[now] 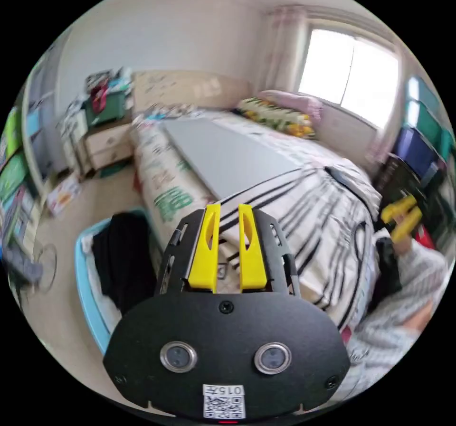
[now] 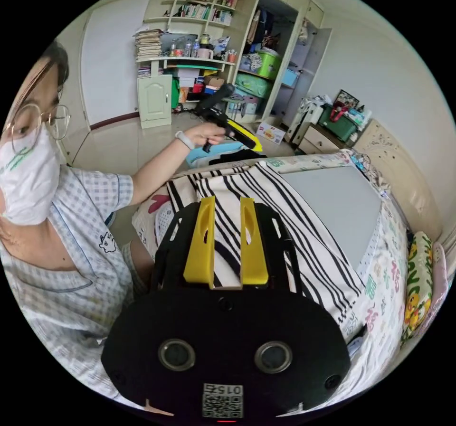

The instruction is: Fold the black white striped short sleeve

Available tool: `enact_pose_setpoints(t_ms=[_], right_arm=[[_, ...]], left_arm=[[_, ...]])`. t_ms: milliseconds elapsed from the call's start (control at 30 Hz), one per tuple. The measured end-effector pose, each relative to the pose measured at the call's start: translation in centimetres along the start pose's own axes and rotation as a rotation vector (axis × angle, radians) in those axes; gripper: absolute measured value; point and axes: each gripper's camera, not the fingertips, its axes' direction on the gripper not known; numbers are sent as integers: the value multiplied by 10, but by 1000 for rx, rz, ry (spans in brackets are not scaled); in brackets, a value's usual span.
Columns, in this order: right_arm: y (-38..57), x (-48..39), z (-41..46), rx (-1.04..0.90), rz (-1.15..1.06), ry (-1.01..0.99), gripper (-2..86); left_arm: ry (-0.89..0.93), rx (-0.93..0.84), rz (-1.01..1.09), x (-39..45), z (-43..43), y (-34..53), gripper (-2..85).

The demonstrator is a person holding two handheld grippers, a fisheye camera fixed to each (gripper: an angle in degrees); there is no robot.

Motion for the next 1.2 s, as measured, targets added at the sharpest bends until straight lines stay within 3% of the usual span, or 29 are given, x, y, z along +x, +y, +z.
enact_pose_setpoints(t_ms=[33, 100, 200, 300, 567, 733, 833, 1067, 1200], right_arm=[[9, 4, -3, 5, 13, -3, 83], [40, 15, -2, 57, 63, -86, 74], [52, 9, 23, 61, 47, -188, 69], [48, -9, 55, -14, -22, -213, 79], [48, -6, 62, -47, -3, -181, 82], [51, -9, 60, -104, -24, -147, 78], [51, -11, 52, -106, -40, -71, 31], [63, 9, 15, -69, -29, -183, -6], [65, 10, 17, -100, -33, -189, -6]], left_arm=[[70, 27, 93, 19, -7, -6, 67], [307, 29, 523, 99, -20, -18, 67], [377, -78, 741, 147, -19, -27, 67], [317, -172, 726, 140, -29, -32, 71], [177, -179, 637, 96, -115, 2, 76], [194, -208, 667, 94, -119, 27, 57], [211, -182, 633, 69, -140, 24, 26], [183, -3, 642, 36, -236, 44, 1], [184, -55, 623, 17, -252, 48, 1]])
